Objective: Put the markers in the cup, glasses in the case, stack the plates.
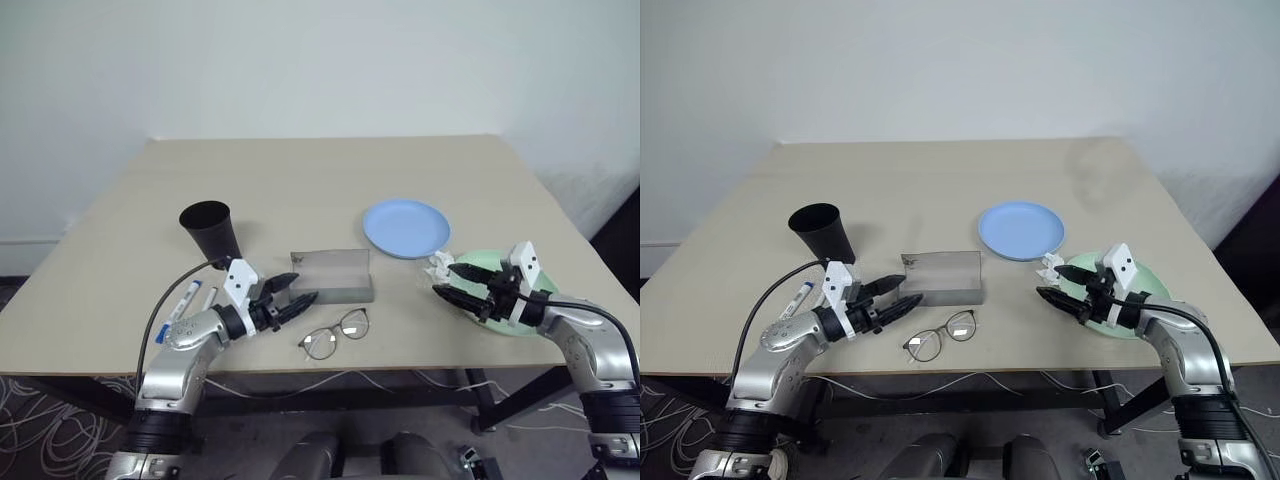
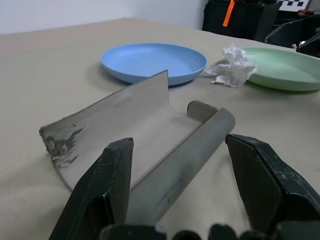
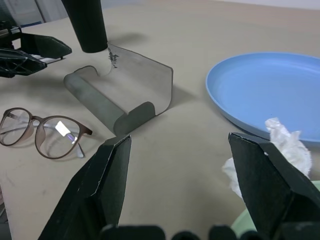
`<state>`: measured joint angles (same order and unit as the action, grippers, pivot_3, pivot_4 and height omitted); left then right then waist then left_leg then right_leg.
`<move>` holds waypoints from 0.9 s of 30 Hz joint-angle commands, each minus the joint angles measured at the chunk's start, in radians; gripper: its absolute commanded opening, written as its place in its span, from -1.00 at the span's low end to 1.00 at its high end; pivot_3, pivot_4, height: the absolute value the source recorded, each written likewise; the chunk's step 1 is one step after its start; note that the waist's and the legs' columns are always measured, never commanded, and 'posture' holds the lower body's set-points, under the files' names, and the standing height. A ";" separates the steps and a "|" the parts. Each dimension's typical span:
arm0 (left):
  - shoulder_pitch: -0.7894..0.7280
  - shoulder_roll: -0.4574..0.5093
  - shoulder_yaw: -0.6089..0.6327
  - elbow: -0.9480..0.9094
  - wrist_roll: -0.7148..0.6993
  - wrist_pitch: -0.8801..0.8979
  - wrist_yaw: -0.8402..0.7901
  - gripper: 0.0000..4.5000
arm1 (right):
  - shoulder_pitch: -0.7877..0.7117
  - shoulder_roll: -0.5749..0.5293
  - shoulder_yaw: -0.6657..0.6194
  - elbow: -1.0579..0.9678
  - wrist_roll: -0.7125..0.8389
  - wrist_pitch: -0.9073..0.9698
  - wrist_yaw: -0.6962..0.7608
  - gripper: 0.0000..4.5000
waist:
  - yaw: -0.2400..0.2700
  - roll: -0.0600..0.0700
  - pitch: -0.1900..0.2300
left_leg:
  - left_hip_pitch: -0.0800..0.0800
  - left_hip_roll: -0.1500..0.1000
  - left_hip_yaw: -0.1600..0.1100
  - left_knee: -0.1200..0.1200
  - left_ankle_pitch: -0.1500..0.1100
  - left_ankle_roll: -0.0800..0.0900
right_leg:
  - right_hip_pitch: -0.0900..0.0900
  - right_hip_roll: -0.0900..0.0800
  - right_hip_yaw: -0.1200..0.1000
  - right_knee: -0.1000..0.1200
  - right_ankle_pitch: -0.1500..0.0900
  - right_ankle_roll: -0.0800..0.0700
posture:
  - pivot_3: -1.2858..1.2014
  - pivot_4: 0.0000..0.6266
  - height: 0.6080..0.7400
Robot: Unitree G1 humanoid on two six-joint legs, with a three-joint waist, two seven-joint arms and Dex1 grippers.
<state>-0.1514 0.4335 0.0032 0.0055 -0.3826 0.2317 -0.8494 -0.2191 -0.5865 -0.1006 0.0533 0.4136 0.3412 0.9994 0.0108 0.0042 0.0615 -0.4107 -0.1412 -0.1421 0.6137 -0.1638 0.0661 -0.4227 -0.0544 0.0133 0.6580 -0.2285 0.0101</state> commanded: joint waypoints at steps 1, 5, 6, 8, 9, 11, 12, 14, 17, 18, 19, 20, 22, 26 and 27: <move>-0.027 -0.003 0.003 -0.028 0.001 -0.014 0.004 0.37 | -0.042 -0.009 -0.022 -0.011 0.017 -0.016 0.001 0.50 | 0.000 0.000 0.000 | 0.000 0.000 0.000 0.000 0.000 0.000 | 0.000 0.000 0.000 0.000 0.000 0.000 | 0.03 -1.00 0.97; -0.020 -0.006 0.009 -0.034 0.000 -0.012 0.005 0.37 | -0.061 0.001 -0.017 0.006 0.004 -0.034 -0.009 0.50 | 0.000 0.000 0.000 | 0.000 0.000 0.000 0.000 0.000 0.000 | 0.000 0.000 0.000 0.000 0.000 0.000 | 0.03 -1.00 0.97; -0.017 -0.006 0.009 -0.040 -0.003 -0.008 0.004 0.37 | -0.058 0.003 -0.019 0.000 0.004 -0.036 -0.016 0.50 | 0.000 0.000 0.000 | 0.000 0.000 0.000 0.000 0.000 0.000 | 0.000 0.000 0.000 0.000 0.000 0.000 | 0.03 -1.00 0.97; -0.013 -0.003 0.009 -0.046 -0.007 0.000 -0.002 0.37 | -0.044 0.004 -0.022 -0.022 0.008 -0.034 -0.027 0.50 | 0.001 0.000 0.000 | 0.000 0.000 0.000 0.000 0.000 0.000 | 0.000 0.000 0.000 -0.001 0.000 0.000 | 0.03 -1.00 0.97; -0.014 0.000 0.008 -0.045 -0.008 0.001 -0.007 0.37 | -0.034 0.003 -0.023 -0.035 0.011 -0.032 -0.031 0.50 | 0.001 0.000 0.000 | 0.000 0.000 0.000 0.000 0.000 0.000 | 0.000 0.000 0.000 -0.001 0.000 0.000 | 0.03 -1.00 0.97; -0.018 0.005 0.006 -0.038 -0.006 0.001 -0.016 0.37 | -0.015 0.002 -0.025 -0.061 0.015 -0.027 -0.040 0.50 | 0.001 0.000 0.000 | 0.000 0.000 0.000 0.000 0.000 0.000 | 0.000 0.000 0.000 -0.001 0.000 0.000 | 0.03 -1.00 0.97; -0.022 0.005 0.006 -0.034 -0.004 0.001 -0.018 0.37 | -0.006 0.002 -0.027 -0.069 0.017 -0.026 -0.044 0.50 | 0.001 0.000 0.000 | 0.000 0.000 0.000 0.000 0.000 0.000 | 0.000 0.000 0.000 -0.001 0.000 0.000 | 0.03 -1.00 0.97; -0.028 0.009 0.007 -0.031 -0.005 0.004 -0.025 0.37 | 0.013 0.002 -0.030 -0.085 0.018 -0.024 -0.056 0.50 | 0.001 0.000 0.000 | 0.000 0.000 0.000 0.000 0.000 0.000 | 0.000 0.000 0.000 -0.001 0.000 0.000 | 0.03 -1.00 0.97; -0.050 0.012 0.006 -0.023 -0.006 0.011 -0.037 0.37 | 0.043 0.004 -0.037 -0.109 0.022 -0.018 -0.075 0.50 | 0.001 0.000 0.000 | 0.000 0.000 0.000 0.001 0.000 0.000 | 0.000 0.000 0.000 0.000 0.000 0.000 | 0.03 -1.00 0.97; -0.052 0.014 0.008 -0.015 -0.005 0.006 -0.043 0.37 | 0.051 0.008 -0.034 -0.115 0.020 -0.019 -0.083 0.50 | 0.001 0.000 0.000 | 0.000 0.000 0.000 0.001 0.000 0.000 | 0.000 0.000 0.000 0.000 0.000 0.000 | 0.03 -1.00 0.97; -0.053 0.014 0.010 -0.003 -0.002 -0.002 -0.049 0.37 | 0.059 0.013 -0.030 -0.116 0.015 -0.023 -0.093 0.50 | 0.001 0.000 0.000 | 0.000 0.000 0.000 0.001 0.000 0.000 | 0.000 0.000 0.000 0.000 0.000 0.000 | 0.03 -1.00 0.97; -0.055 0.011 0.009 0.008 0.002 -0.007 -0.051 0.37 | 0.066 0.016 -0.028 -0.113 0.008 -0.028 -0.104 0.50 | 0.000 0.000 0.000 | 0.000 0.000 0.000 0.001 0.000 0.000 | 0.000 0.000 0.000 0.000 0.000 0.000 | 0.03 -1.00 0.97; -0.063 0.004 0.007 0.002 -0.003 0.006 -0.050 0.37 | 0.076 0.015 -0.031 -0.124 -0.006 -0.026 -0.132 0.50 | 0.000 0.000 0.000 | 0.000 0.000 0.000 0.001 0.000 0.000 | 0.000 0.000 0.000 0.000 0.000 0.000 | 0.03 -1.00 0.97; -0.080 -0.005 -0.010 0.025 0.004 -0.003 -0.071 0.37 | 0.094 0.008 -0.038 -0.173 -0.010 -0.010 -0.179 0.50 | 0.001 0.000 0.000 | 0.000 0.000 0.000 0.001 0.000 0.000 | 0.000 0.000 0.000 0.000 0.000 0.000 | 0.03 -1.00 0.97; -0.084 -0.007 -0.013 0.037 0.010 -0.009 -0.074 0.37 | 0.099 0.005 -0.034 -0.187 -0.018 -0.006 -0.193 0.50 | 0.001 0.000 0.000 | 0.000 0.000 0.000 0.001 0.000 0.000 | 0.000 0.000 0.000 0.000 0.000 0.000 | 0.03 -1.00 0.97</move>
<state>-0.2139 0.4304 -0.0014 0.0444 -0.3713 0.2445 -0.9130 -0.1145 -0.5695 -0.1047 -0.0782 0.3996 0.3346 0.8282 0.0119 0.0042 0.0611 -0.4107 -0.1412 -0.1419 0.6143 -0.1637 0.0660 -0.4227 -0.0544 0.0132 0.6580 -0.2284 0.0102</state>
